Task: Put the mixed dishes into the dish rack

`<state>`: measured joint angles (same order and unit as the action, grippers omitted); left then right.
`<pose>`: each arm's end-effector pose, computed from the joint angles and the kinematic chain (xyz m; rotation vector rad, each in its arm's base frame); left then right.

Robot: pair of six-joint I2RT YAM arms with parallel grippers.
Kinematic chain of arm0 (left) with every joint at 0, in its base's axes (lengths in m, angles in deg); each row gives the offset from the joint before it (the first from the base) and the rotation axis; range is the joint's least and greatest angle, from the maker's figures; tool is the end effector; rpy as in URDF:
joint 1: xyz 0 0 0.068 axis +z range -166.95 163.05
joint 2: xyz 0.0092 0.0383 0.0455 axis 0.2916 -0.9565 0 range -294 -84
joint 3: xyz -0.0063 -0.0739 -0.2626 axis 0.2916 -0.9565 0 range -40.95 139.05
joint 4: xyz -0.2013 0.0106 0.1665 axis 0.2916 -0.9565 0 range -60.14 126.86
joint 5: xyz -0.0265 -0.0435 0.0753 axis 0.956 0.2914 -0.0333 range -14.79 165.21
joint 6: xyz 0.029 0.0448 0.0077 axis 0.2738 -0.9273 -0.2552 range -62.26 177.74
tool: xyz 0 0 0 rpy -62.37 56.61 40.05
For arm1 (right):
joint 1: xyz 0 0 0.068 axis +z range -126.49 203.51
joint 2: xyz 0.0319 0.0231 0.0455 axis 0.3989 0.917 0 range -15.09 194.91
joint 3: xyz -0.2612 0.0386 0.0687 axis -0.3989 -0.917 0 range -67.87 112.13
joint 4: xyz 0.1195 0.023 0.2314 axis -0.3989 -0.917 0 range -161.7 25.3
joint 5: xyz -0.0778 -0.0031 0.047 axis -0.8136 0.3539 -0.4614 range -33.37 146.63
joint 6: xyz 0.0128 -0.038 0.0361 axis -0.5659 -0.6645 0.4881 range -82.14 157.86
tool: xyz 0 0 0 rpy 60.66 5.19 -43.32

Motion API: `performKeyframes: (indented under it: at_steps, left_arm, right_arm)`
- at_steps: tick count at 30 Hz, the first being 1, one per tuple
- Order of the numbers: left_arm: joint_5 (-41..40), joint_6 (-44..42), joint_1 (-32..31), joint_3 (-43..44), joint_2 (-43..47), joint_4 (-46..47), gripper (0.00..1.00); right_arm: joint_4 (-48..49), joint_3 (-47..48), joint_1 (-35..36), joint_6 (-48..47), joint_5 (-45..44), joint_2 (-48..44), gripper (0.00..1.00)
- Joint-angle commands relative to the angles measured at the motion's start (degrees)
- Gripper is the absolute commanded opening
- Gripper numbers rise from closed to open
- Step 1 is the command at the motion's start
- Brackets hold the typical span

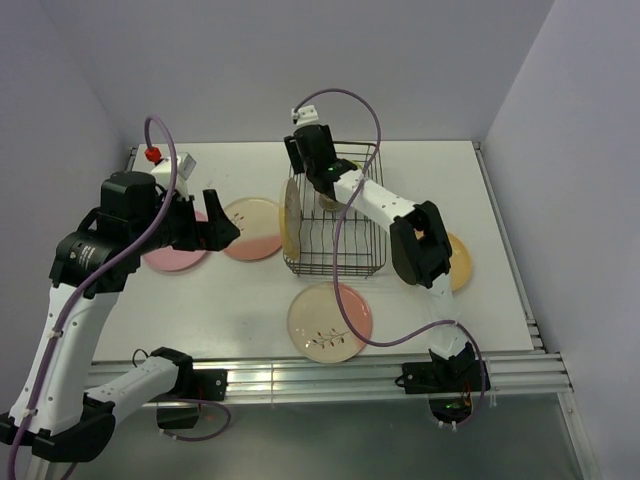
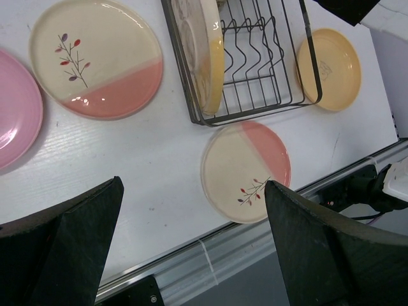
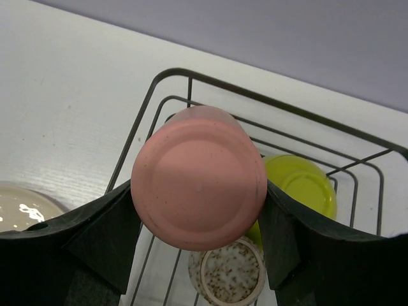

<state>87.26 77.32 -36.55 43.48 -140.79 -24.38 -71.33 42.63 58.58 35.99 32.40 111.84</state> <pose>0.1437 -0.0590 0.4409 0.1252 2.2051 -0.6159 0.4411 0.2918 0.2711 -0.3493 1.9046 -0.0322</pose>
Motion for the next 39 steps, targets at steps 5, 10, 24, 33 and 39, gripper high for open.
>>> performKeyframes:
  at_steps: [5,10,24,33,39]
  left_arm:
    - [-0.5,-0.8,-0.2,-0.5,-0.5,0.2,0.99]
    - [0.2,-0.2,-0.2,-0.7,-1.2,0.2,0.99]
    - [4.9,2.2,-0.2,-6.5,-2.0,0.8,0.99]
    - [9.7,6.1,-0.3,-15.3,0.8,3.2,0.99]
    - [10.3,10.4,-0.7,-22.4,5.9,4.5,0.99]
  right_arm:
    - [-1.3,-2.6,-0.9,5.9,2.9,-1.9,0.00]
    - [-1.6,-4.1,-1.2,6.7,3.6,-2.2,0.00]
    - [-4.5,-2.3,-1.5,8.2,1.7,-2.1,0.84]
    - [-5.4,-1.8,-2.1,9.8,3.8,-4.8,0.91]
    - [-3.6,-7.2,-1.9,12.7,5.9,-11.9,0.91]
